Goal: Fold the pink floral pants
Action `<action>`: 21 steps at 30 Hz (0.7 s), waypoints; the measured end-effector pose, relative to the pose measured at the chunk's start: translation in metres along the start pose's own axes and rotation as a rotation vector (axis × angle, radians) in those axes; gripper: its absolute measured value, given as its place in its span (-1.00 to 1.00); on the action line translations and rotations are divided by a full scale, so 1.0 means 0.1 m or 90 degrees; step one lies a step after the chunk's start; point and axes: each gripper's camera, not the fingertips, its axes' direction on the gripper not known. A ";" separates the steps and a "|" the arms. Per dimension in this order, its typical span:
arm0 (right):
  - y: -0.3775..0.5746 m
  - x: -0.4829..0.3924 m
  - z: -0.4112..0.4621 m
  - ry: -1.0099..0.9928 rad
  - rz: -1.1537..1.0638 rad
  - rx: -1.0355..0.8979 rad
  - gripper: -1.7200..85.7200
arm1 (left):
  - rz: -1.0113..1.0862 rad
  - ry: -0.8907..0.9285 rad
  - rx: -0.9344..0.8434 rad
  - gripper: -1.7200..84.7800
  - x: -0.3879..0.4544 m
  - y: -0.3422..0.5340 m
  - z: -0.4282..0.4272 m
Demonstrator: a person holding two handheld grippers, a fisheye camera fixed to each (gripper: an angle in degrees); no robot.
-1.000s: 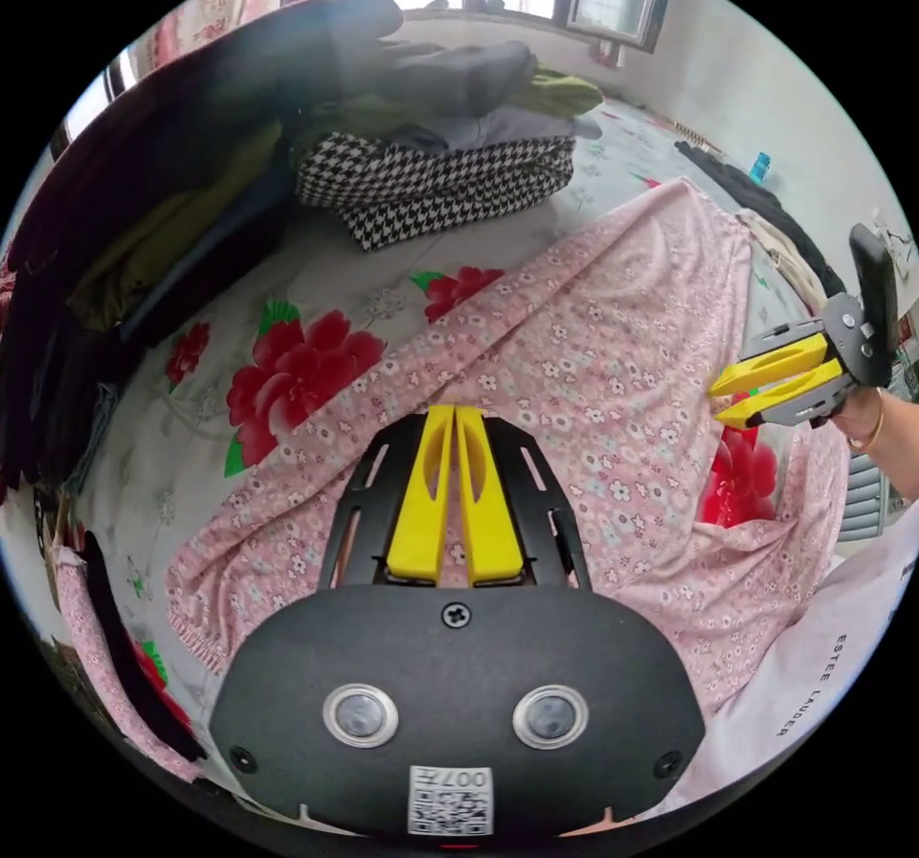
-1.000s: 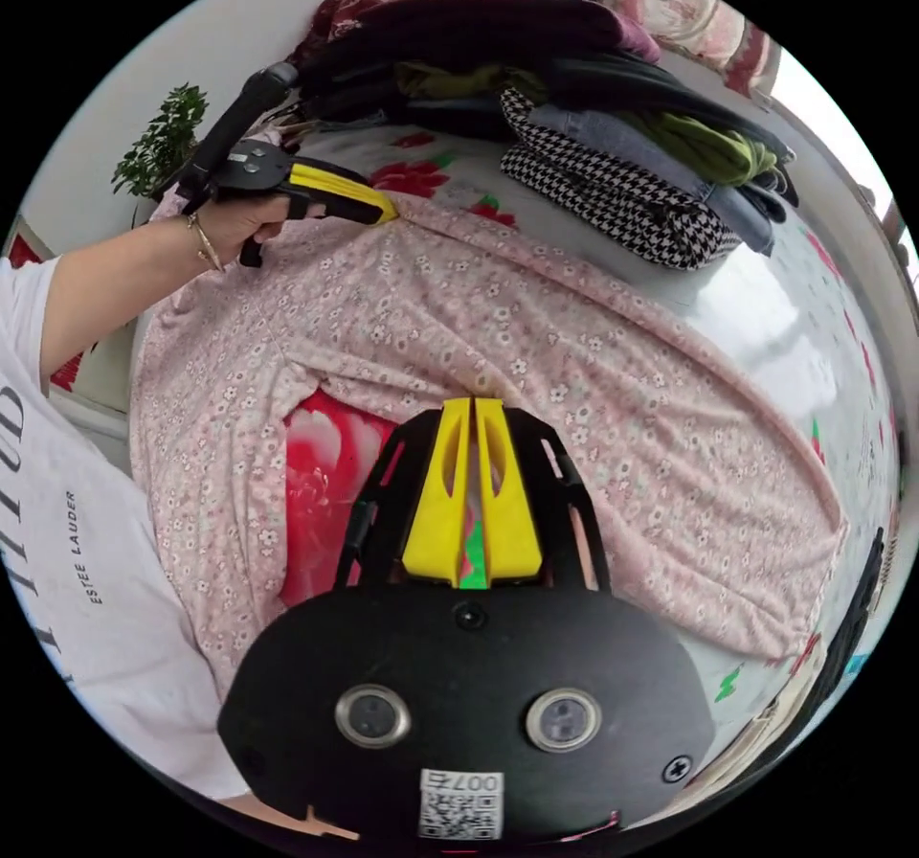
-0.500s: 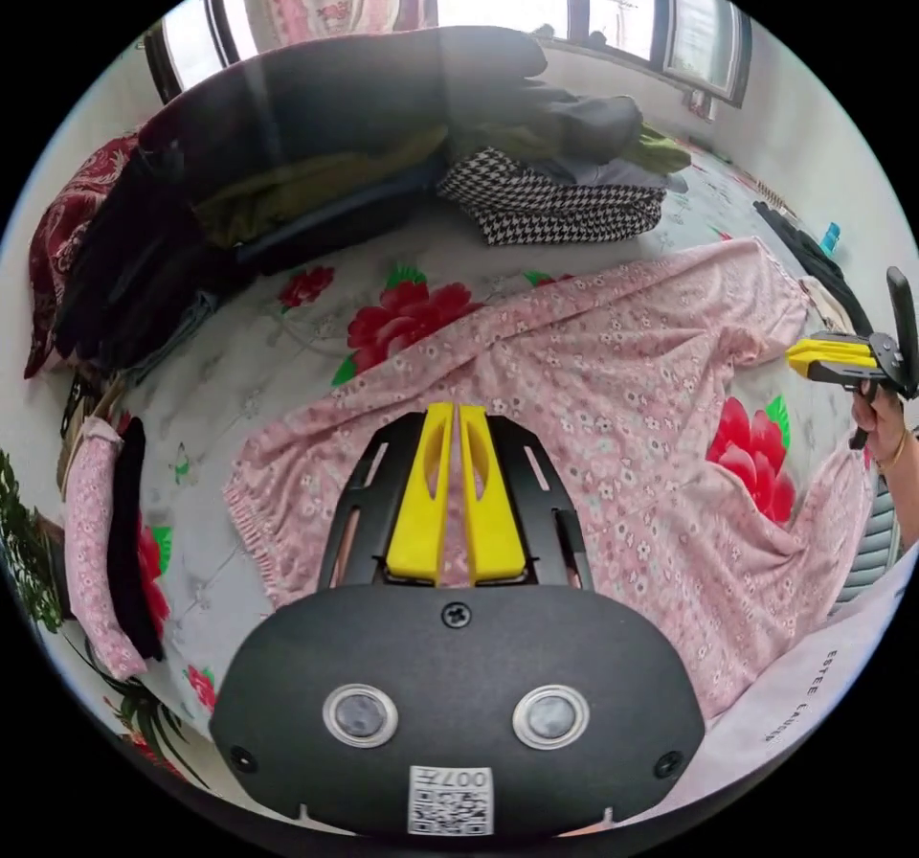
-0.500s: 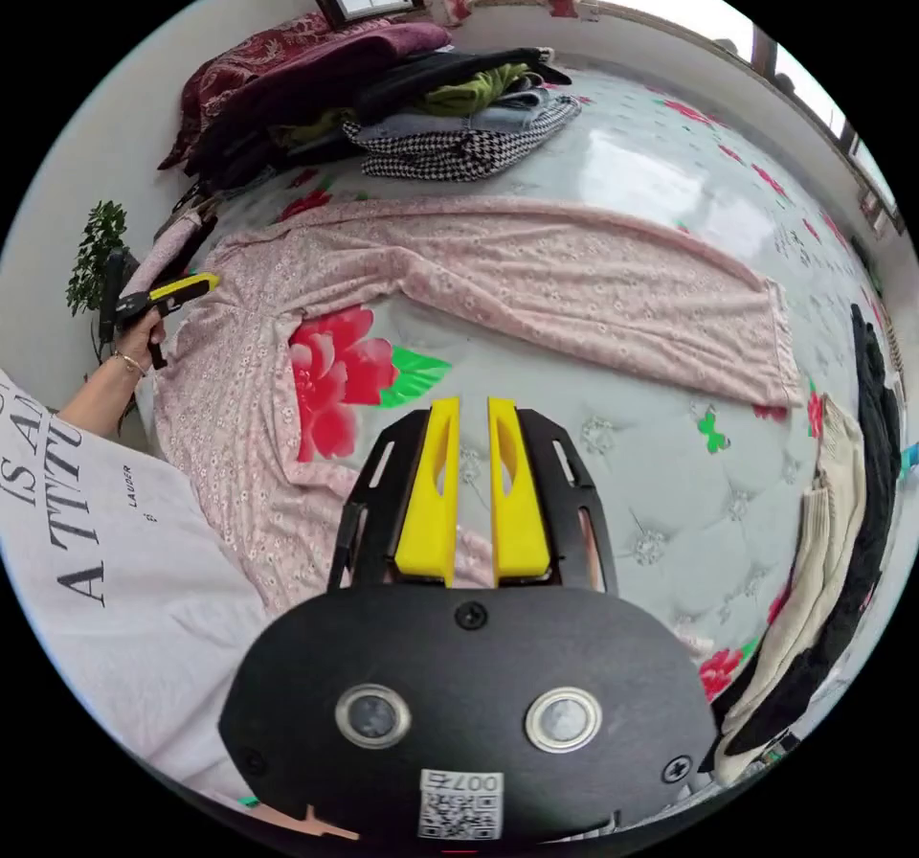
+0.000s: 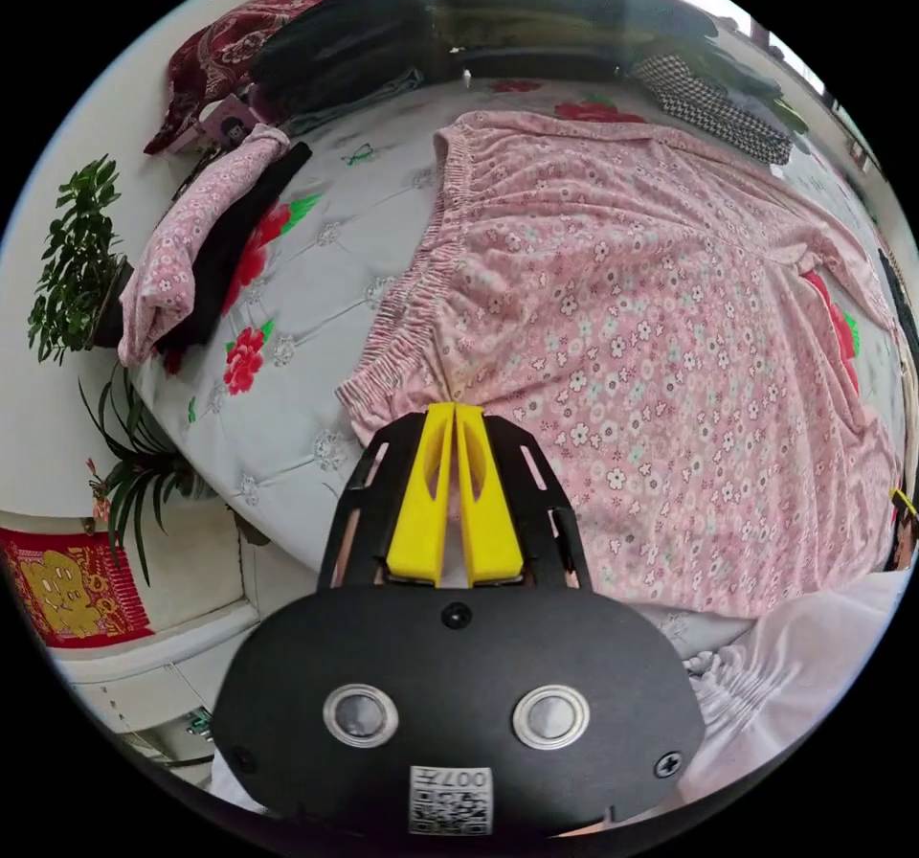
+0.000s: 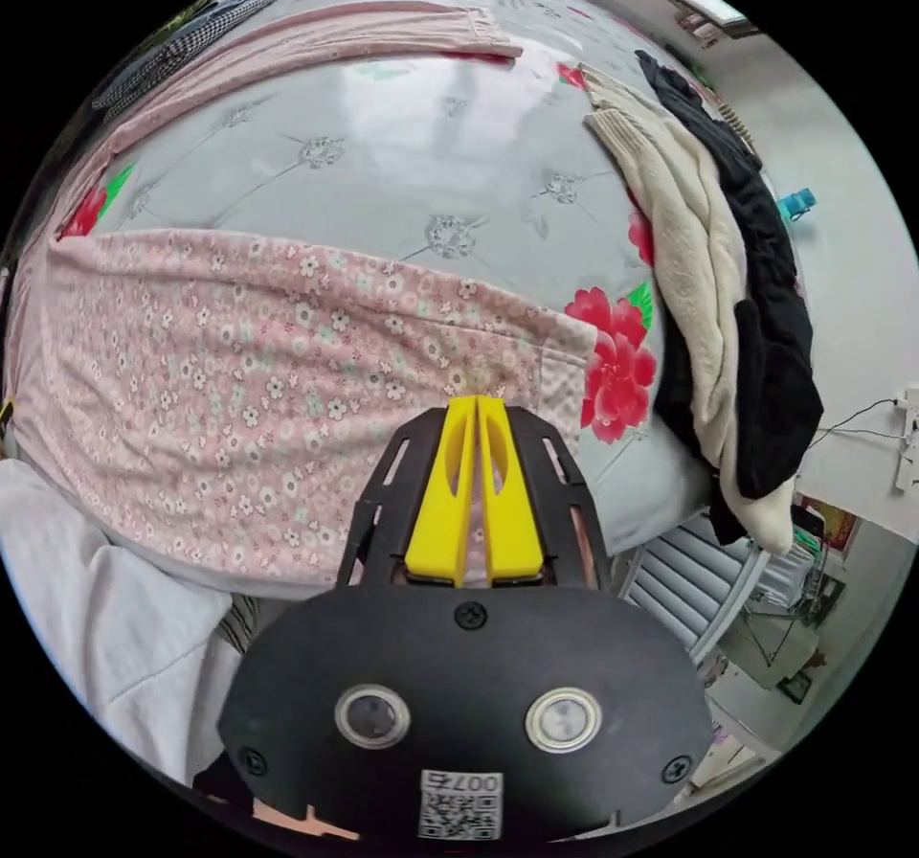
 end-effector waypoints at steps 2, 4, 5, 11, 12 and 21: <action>0.19 0.15 -0.01 -0.055 0.029 0.060 -0.97 | 0.024 -0.008 -0.004 -0.98 0.06 0.03 -0.01; 0.21 0.29 -0.03 -0.123 0.083 0.060 -0.97 | 0.025 -0.018 -0.010 -0.98 0.07 0.09 0.00; 0.18 0.34 -0.05 -0.144 0.104 0.041 -0.97 | 0.034 -0.023 -0.009 -0.98 0.08 0.13 0.00; 0.31 0.09 -0.69 -0.160 0.026 0.177 -0.97 | 0.004 -0.024 0.024 -0.98 -0.06 0.15 -0.30; 0.36 -0.03 -0.76 -0.181 -0.006 0.189 -0.96 | 0.007 -0.008 0.058 -0.98 -0.09 0.18 -0.41; 0.15 -0.47 -0.78 -0.296 -0.072 0.111 -0.92 | 0.055 0.192 -0.030 -0.98 -0.25 0.09 -0.03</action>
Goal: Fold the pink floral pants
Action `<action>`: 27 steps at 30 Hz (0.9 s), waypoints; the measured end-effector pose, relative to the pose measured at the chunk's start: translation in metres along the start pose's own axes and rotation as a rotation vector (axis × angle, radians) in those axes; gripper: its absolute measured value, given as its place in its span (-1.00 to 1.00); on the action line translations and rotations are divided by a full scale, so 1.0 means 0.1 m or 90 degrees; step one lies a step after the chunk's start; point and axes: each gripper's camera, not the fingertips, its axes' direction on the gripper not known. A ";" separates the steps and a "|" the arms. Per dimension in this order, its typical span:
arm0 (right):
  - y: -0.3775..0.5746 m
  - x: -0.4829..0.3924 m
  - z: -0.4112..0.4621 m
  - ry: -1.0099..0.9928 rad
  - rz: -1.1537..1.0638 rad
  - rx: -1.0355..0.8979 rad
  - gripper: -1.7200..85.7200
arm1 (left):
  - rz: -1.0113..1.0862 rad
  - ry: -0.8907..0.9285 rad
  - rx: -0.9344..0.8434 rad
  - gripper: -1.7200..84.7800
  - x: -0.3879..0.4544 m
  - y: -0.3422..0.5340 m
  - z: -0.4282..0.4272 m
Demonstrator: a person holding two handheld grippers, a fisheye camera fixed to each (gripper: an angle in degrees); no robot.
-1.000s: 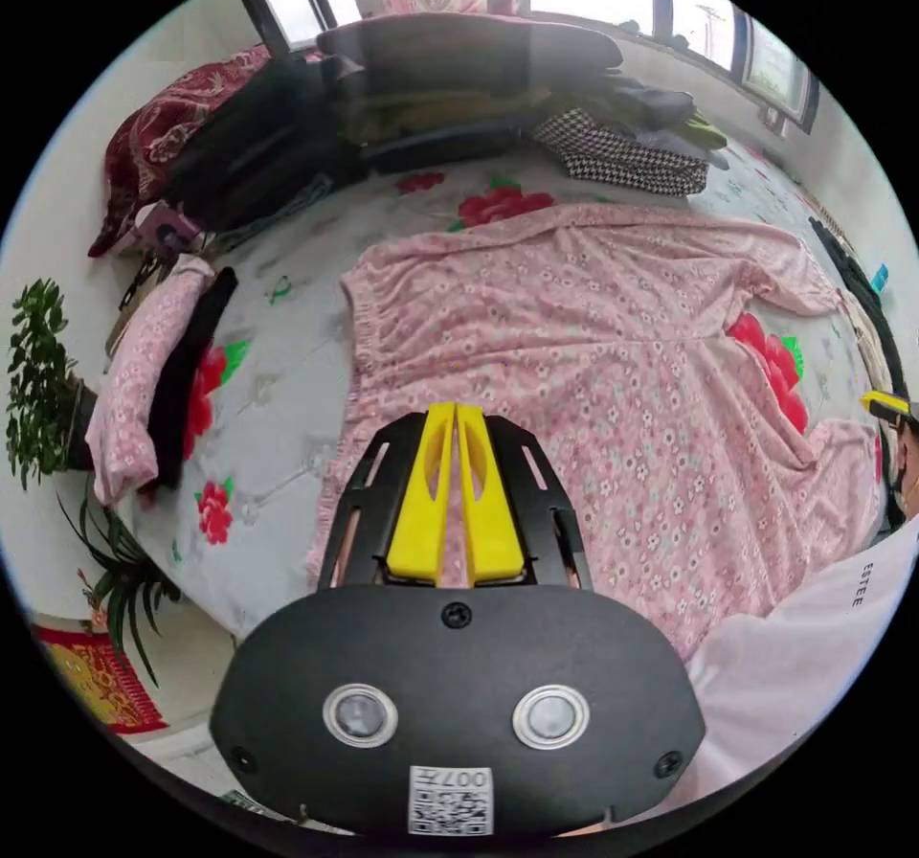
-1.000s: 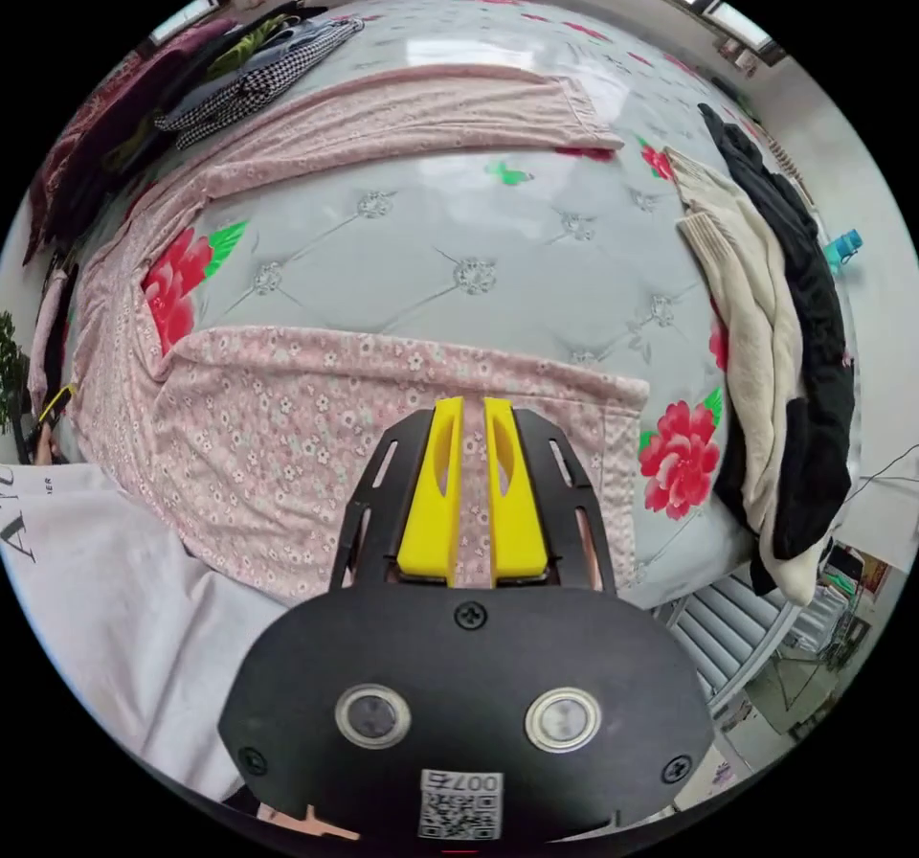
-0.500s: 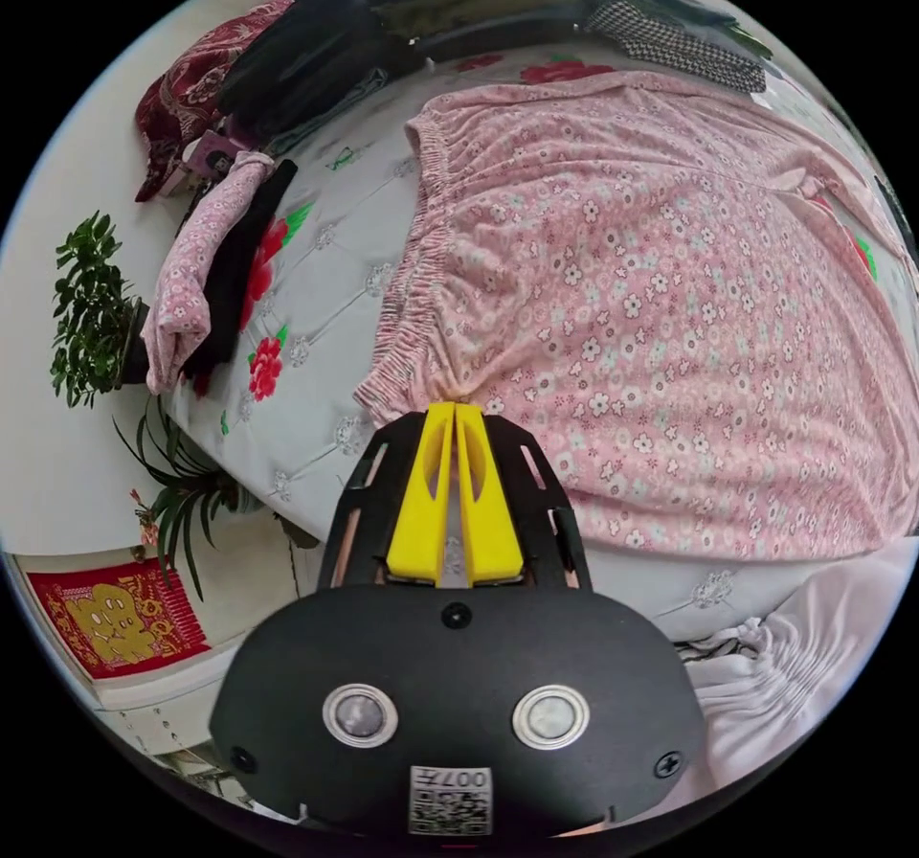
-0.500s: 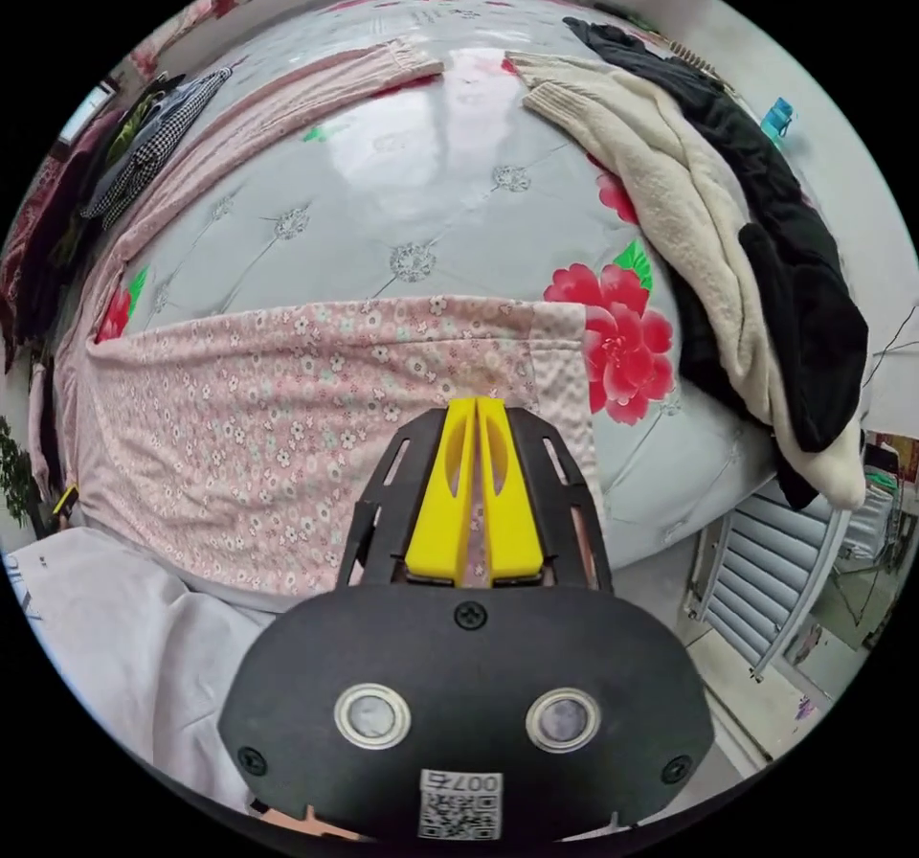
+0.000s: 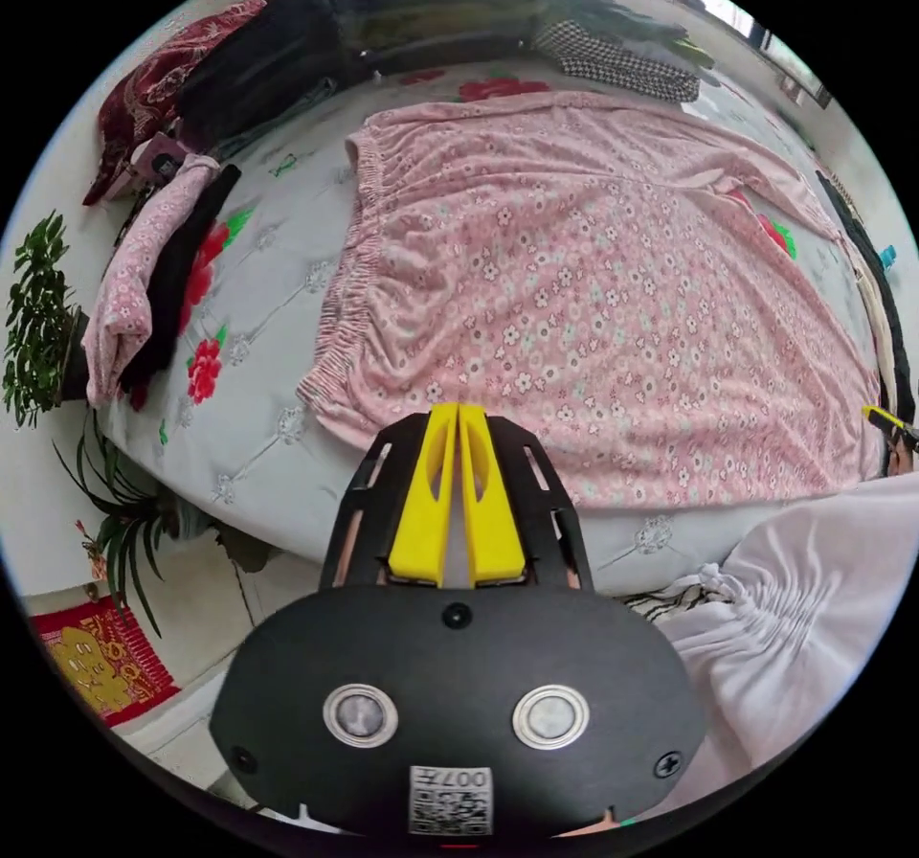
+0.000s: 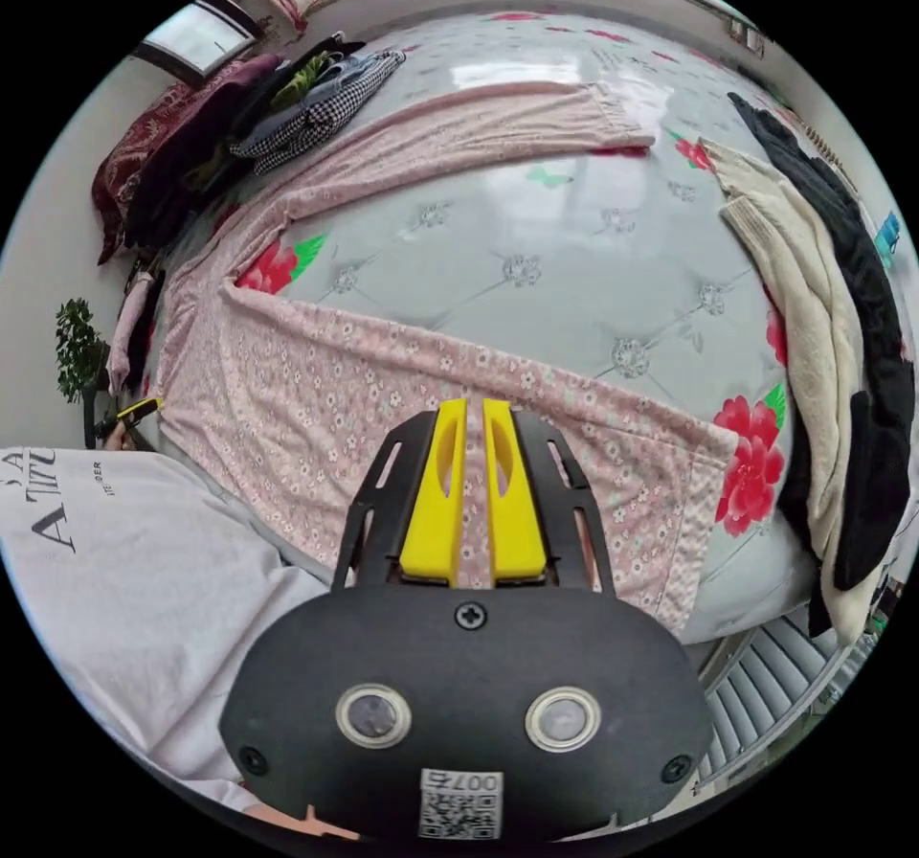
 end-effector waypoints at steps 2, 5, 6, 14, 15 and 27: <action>-0.26 -0.01 -0.20 0.000 -0.013 0.049 -0.89 | -0.004 0.026 0.062 -0.98 -0.15 -0.10 -0.21; -0.89 -0.05 -0.40 0.047 -0.061 0.092 -0.84 | 0.006 0.003 0.122 -0.96 -0.40 -0.53 -0.50; -1.18 -0.07 -0.44 0.076 -0.084 0.102 -0.82 | 0.019 -0.012 0.136 -0.93 -0.49 -0.76 -0.56; -2.95 -0.16 -0.33 0.187 -0.171 0.061 -0.75 | 0.150 -0.043 0.072 -0.78 -0.79 -2.46 -0.43; -3.15 -0.17 -0.26 0.210 -0.185 0.046 -0.75 | 0.179 -0.060 0.053 -0.78 -0.76 -2.65 -0.36; -3.97 -0.14 0.48 0.229 -0.251 -0.108 -0.95 | 0.248 -0.088 -0.023 -0.98 -0.87 -3.10 0.11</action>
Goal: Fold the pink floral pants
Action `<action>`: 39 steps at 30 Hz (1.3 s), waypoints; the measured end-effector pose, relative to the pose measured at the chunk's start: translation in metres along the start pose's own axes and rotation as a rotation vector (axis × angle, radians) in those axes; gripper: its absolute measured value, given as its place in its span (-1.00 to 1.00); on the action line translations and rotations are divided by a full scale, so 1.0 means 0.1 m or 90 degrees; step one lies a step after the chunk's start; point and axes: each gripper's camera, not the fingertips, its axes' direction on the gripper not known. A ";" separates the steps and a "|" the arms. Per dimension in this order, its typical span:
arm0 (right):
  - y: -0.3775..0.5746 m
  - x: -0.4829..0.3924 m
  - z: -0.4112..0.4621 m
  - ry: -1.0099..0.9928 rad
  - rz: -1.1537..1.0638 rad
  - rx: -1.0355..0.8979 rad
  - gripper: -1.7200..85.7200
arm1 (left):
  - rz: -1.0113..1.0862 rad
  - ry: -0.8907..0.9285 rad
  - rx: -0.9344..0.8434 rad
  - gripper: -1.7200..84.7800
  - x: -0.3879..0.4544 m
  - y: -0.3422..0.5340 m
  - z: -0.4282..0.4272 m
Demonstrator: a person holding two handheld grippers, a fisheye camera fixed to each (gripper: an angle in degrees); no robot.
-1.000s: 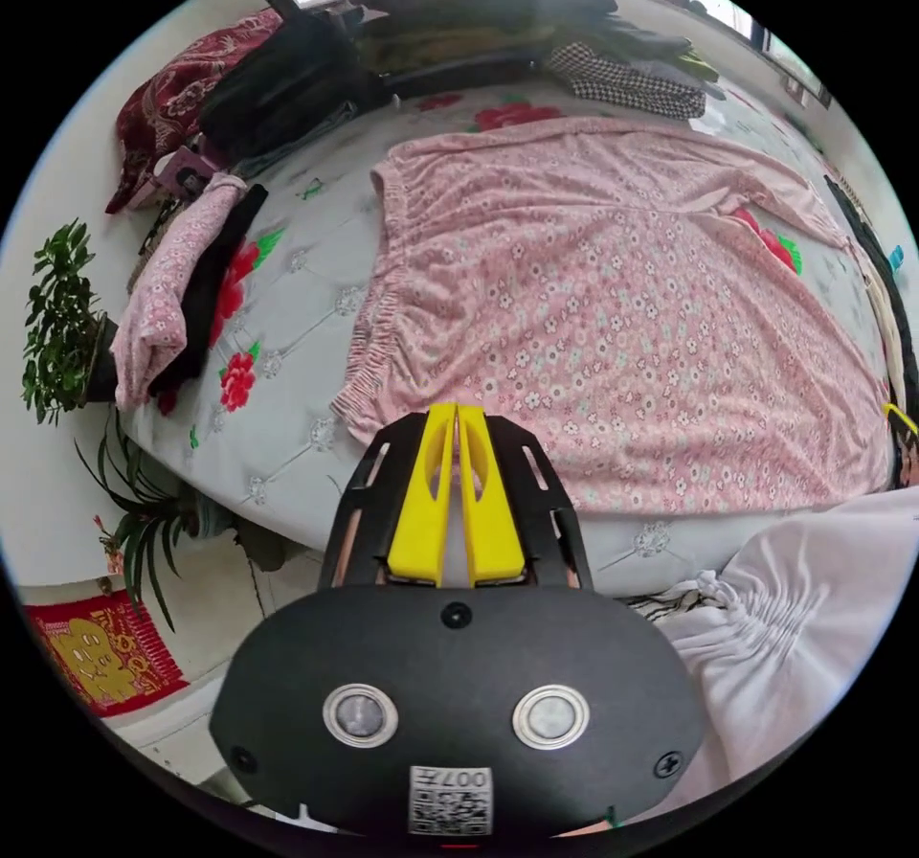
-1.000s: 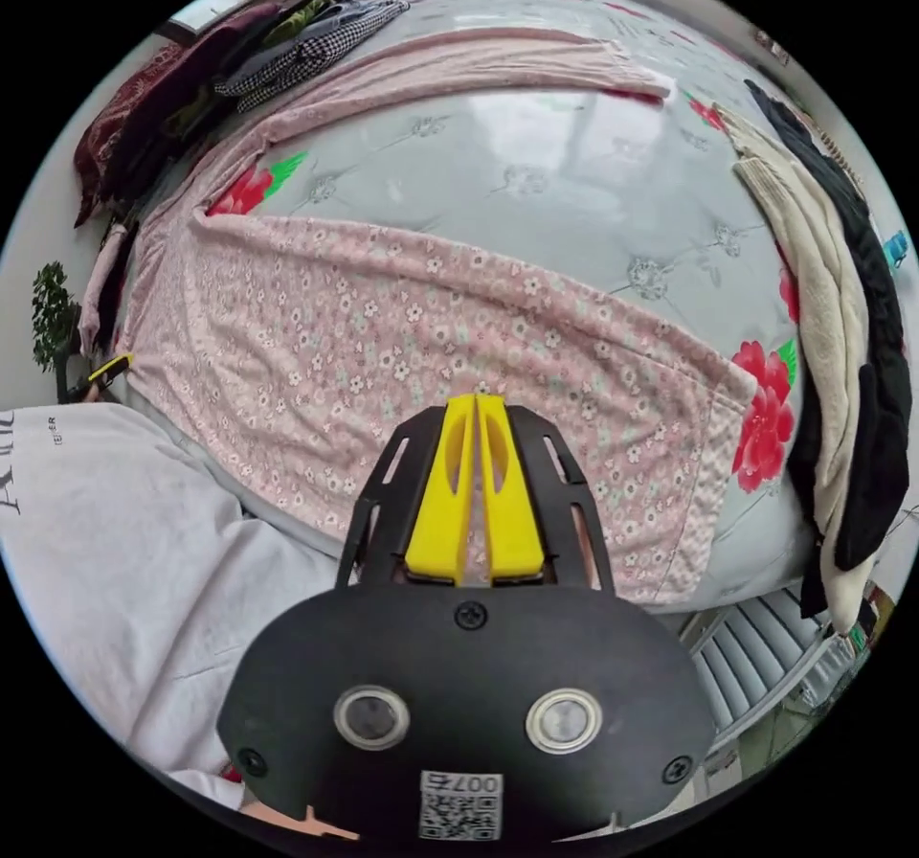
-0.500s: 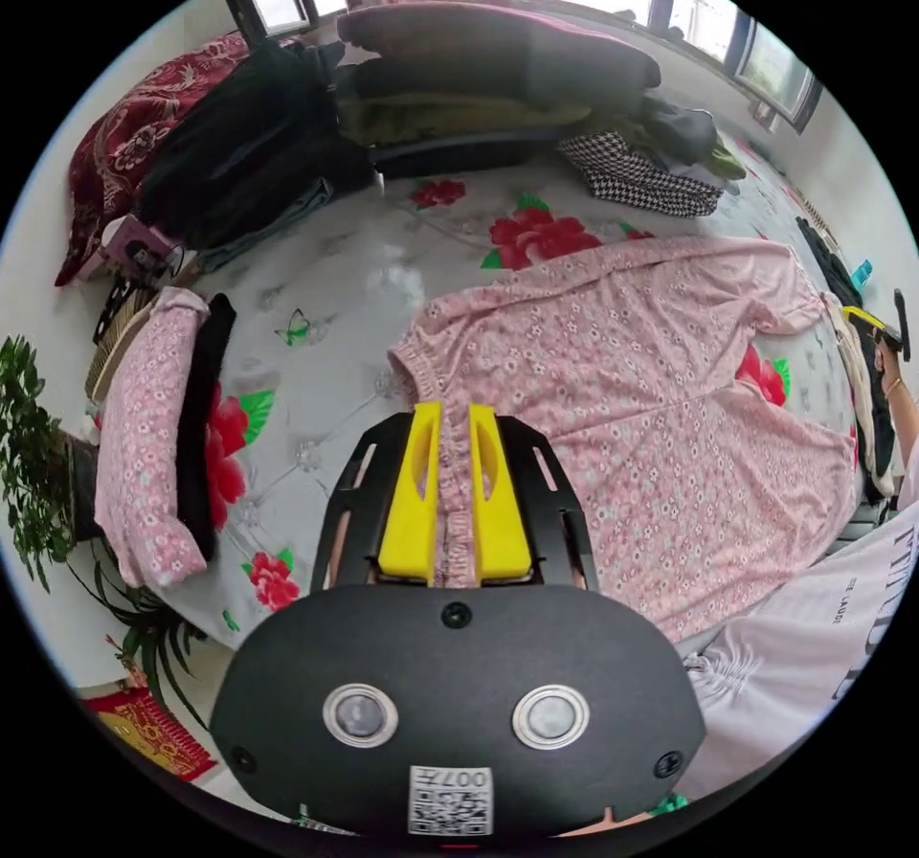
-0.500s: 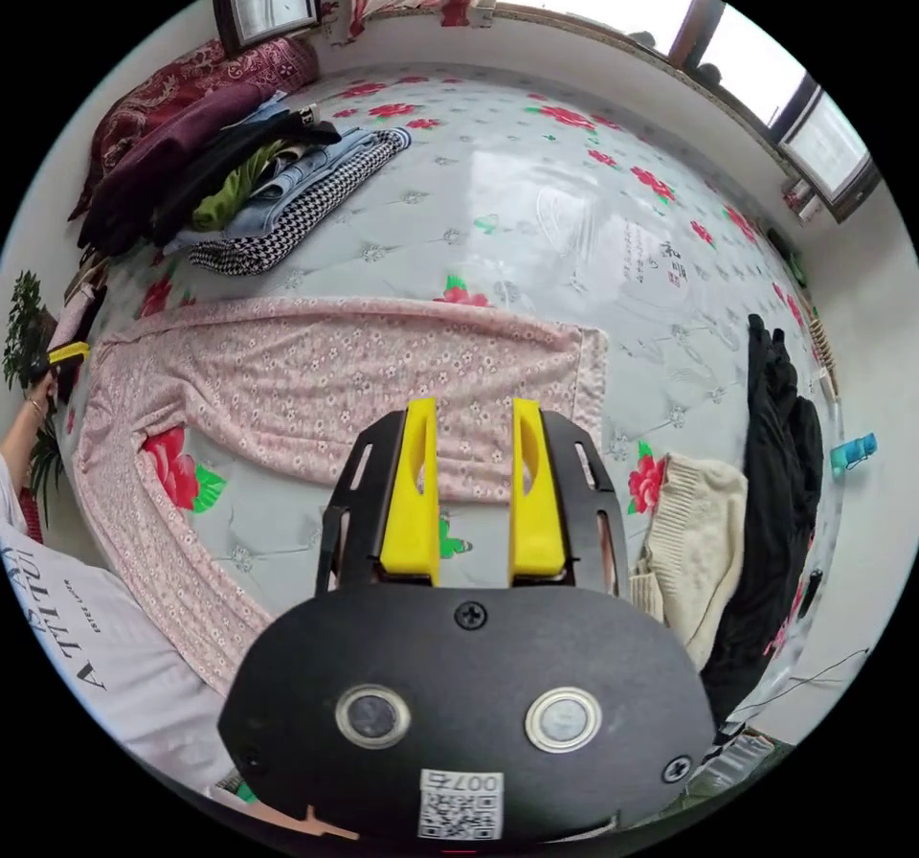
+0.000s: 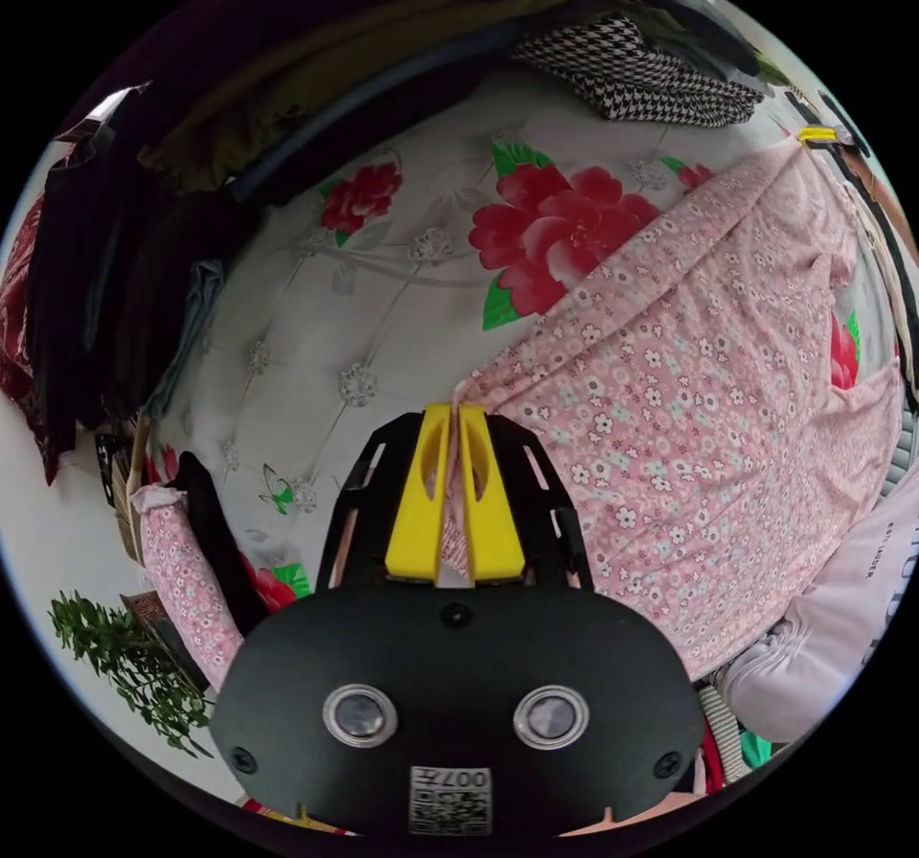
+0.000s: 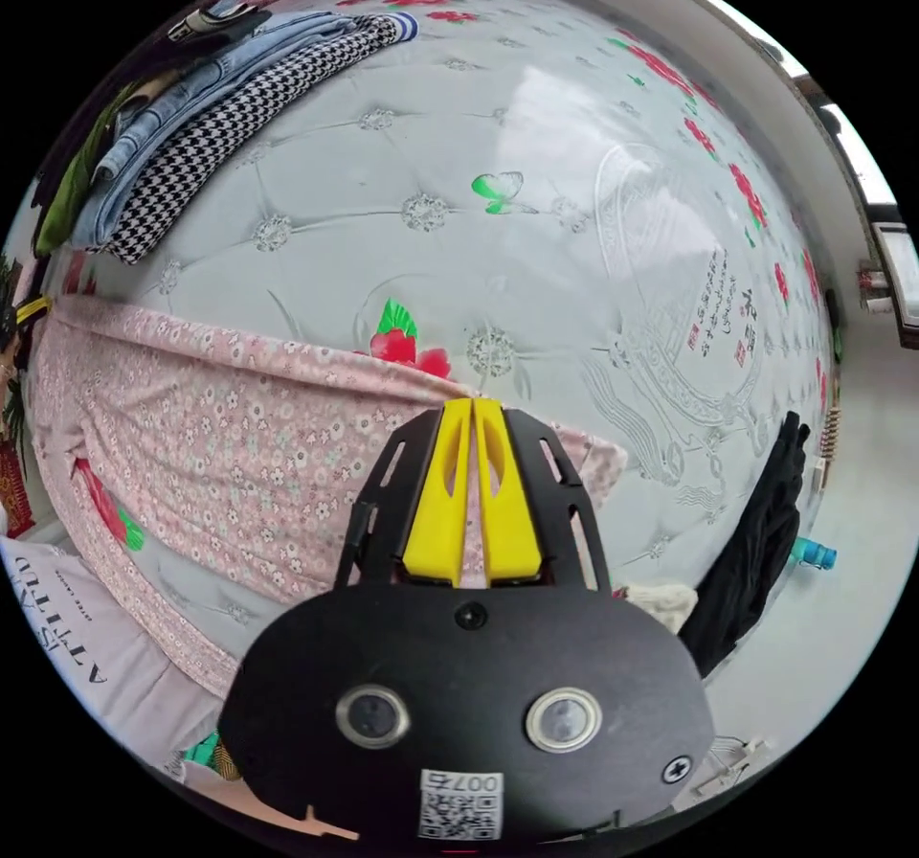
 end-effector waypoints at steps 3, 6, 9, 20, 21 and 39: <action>0.14 0.04 -0.19 0.000 0.041 0.043 -0.96 | -0.041 0.051 0.009 -0.98 -0.21 0.08 -0.03; 0.56 0.12 -0.62 -0.025 0.098 0.164 -0.96 | -0.083 0.095 0.074 -0.98 -0.39 0.28 -0.26; 1.14 0.15 -1.05 -0.056 0.140 0.262 -0.97 | -0.107 0.134 0.161 -0.98 -0.51 0.61 -0.63; 4.05 -0.50 -1.93 -0.061 0.188 0.421 -0.97 | -0.112 0.195 0.327 -0.98 -0.12 2.50 -1.59; 4.35 -0.60 -1.84 -0.071 0.207 0.403 -0.97 | -0.112 0.198 0.319 -0.98 -0.01 2.73 -1.56; 5.71 -1.47 -0.44 -0.128 0.274 0.180 -0.96 | -0.083 0.102 0.132 -0.98 0.60 3.15 -1.02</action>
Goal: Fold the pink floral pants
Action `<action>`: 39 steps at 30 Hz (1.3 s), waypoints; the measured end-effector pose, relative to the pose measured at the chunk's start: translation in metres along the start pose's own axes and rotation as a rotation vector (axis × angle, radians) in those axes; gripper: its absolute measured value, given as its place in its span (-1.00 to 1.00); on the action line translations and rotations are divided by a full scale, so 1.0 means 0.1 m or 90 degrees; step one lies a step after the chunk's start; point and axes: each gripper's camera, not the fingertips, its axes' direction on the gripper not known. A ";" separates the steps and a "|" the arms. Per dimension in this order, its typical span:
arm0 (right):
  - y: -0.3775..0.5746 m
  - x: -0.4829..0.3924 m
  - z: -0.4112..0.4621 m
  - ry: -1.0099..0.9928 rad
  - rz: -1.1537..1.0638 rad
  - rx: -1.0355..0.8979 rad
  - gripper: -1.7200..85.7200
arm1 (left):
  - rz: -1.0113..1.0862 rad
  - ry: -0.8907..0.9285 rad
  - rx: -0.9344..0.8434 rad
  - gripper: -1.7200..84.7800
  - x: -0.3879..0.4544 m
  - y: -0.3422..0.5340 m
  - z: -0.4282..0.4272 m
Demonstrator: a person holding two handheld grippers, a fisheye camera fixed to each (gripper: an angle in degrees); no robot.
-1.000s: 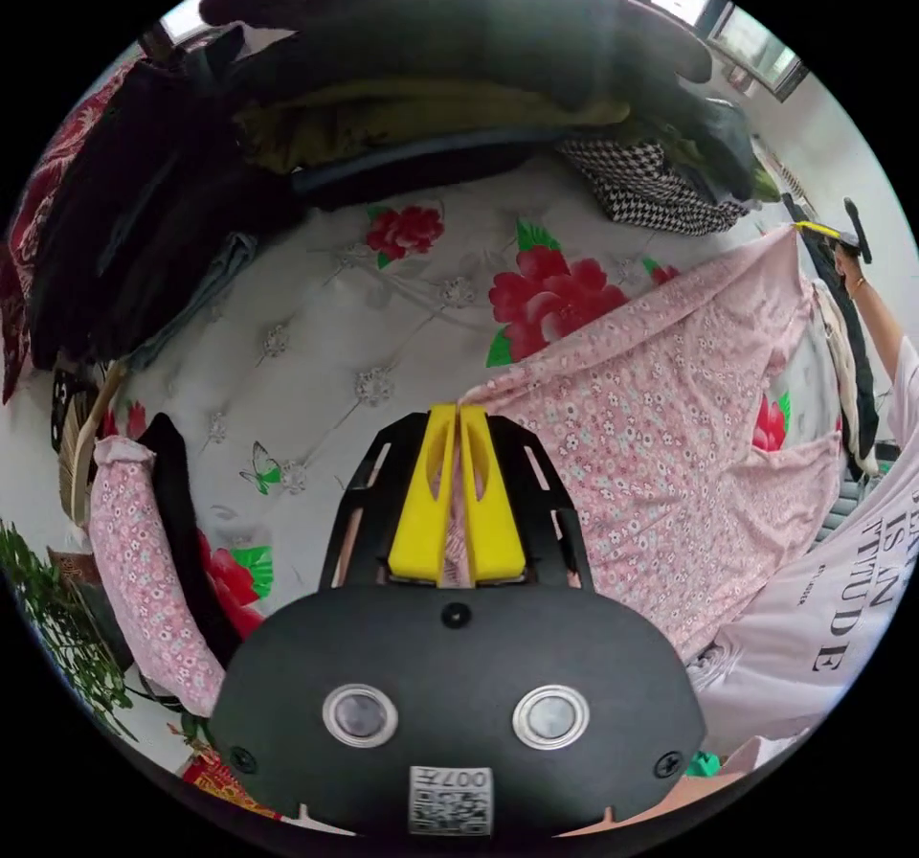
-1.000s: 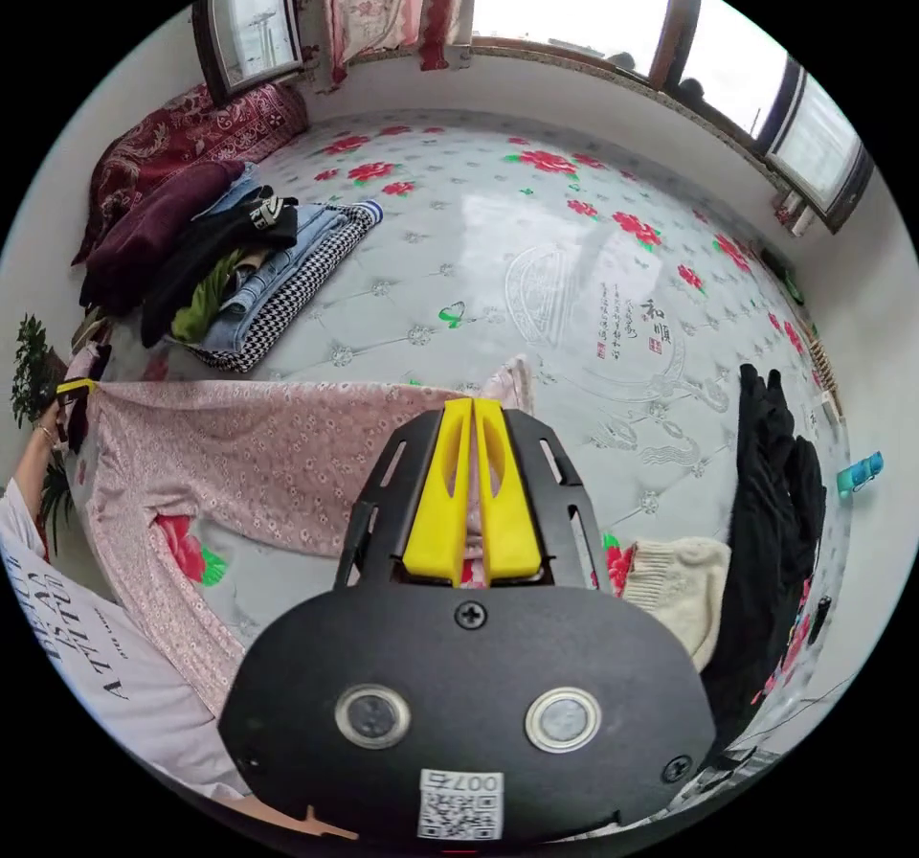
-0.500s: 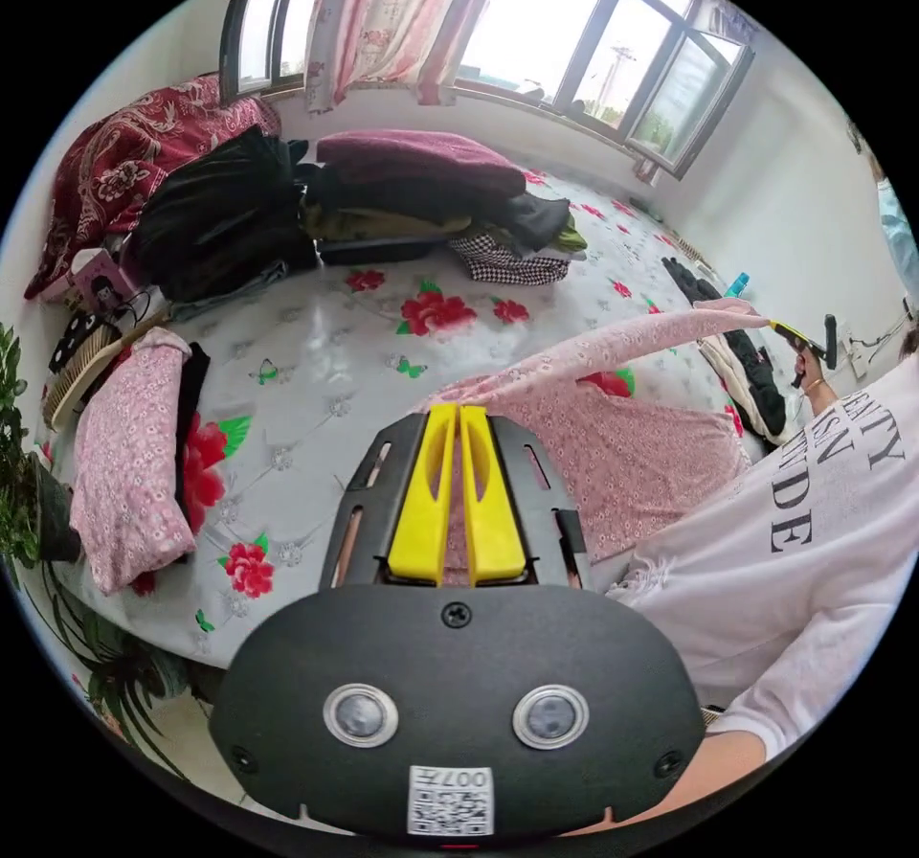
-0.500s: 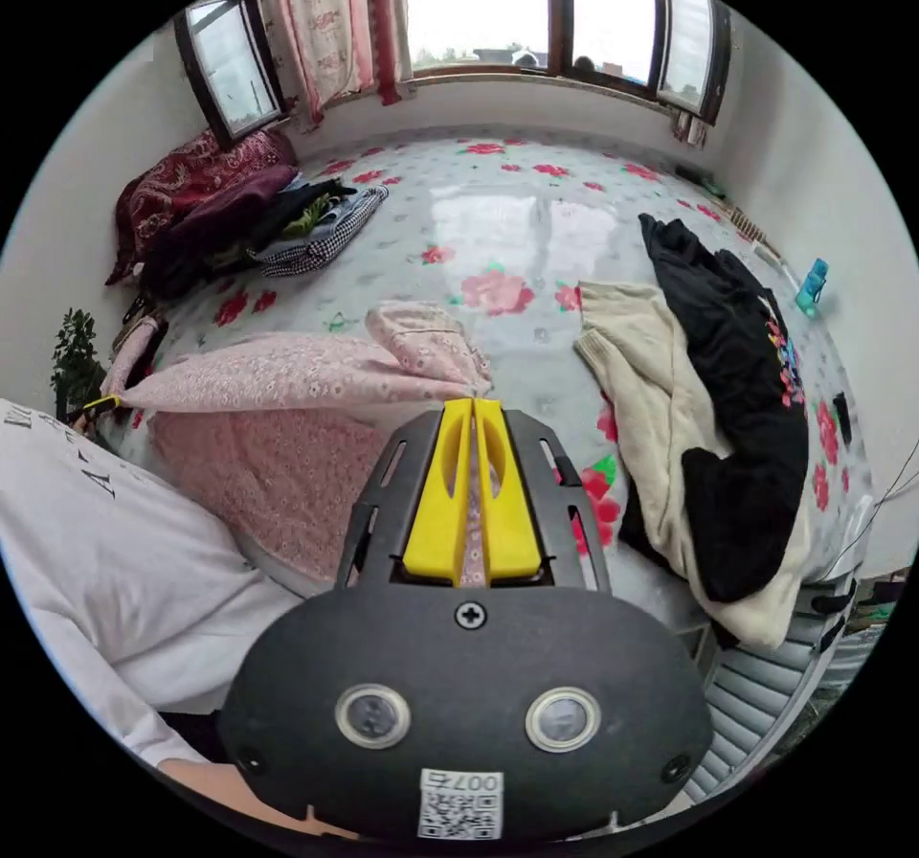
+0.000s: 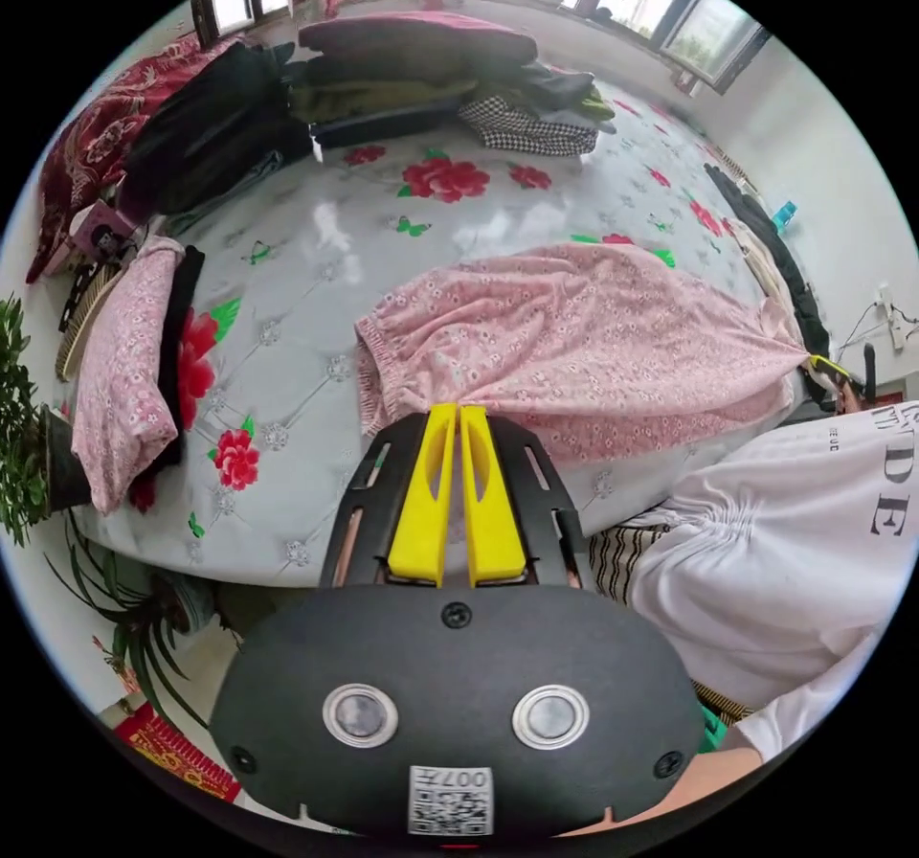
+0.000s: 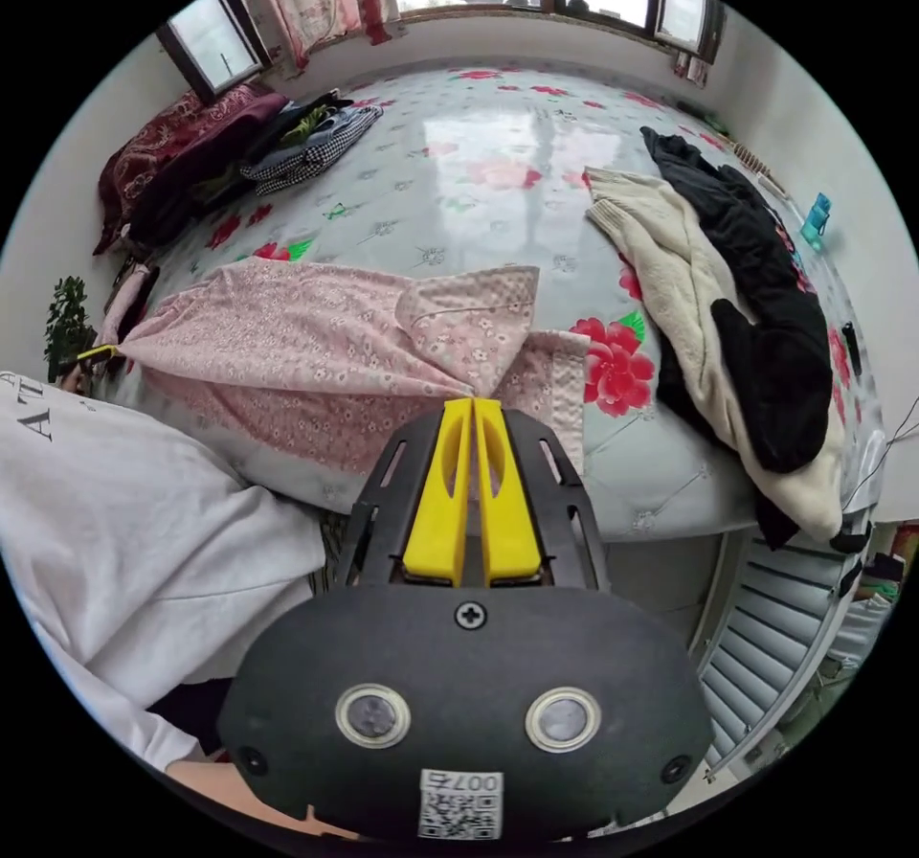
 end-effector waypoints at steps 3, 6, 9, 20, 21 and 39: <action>0.26 0.14 0.47 -0.056 0.079 -0.067 -0.96 | -0.001 -0.019 -0.103 -0.98 0.08 0.07 0.48; 0.43 0.23 0.61 -0.055 0.145 -0.090 -0.94 | -0.049 -0.019 -0.179 -0.98 0.14 0.16 0.94; 0.51 0.28 0.34 -0.015 0.152 -0.032 -0.88 | -0.073 -0.040 -0.147 -0.98 0.21 0.20 0.85; -0.19 -0.35 1.19 0.006 0.046 -0.036 -0.89 | -0.251 0.006 -0.017 -0.98 0.44 0.65 0.36; -0.20 -0.29 1.31 0.031 0.079 -0.050 -0.92 | -0.252 0.012 -0.015 -0.98 0.51 0.68 0.37; 0.34 0.78 0.81 -0.092 0.259 0.098 -0.89 | -0.368 0.078 0.029 -0.83 0.57 0.75 0.67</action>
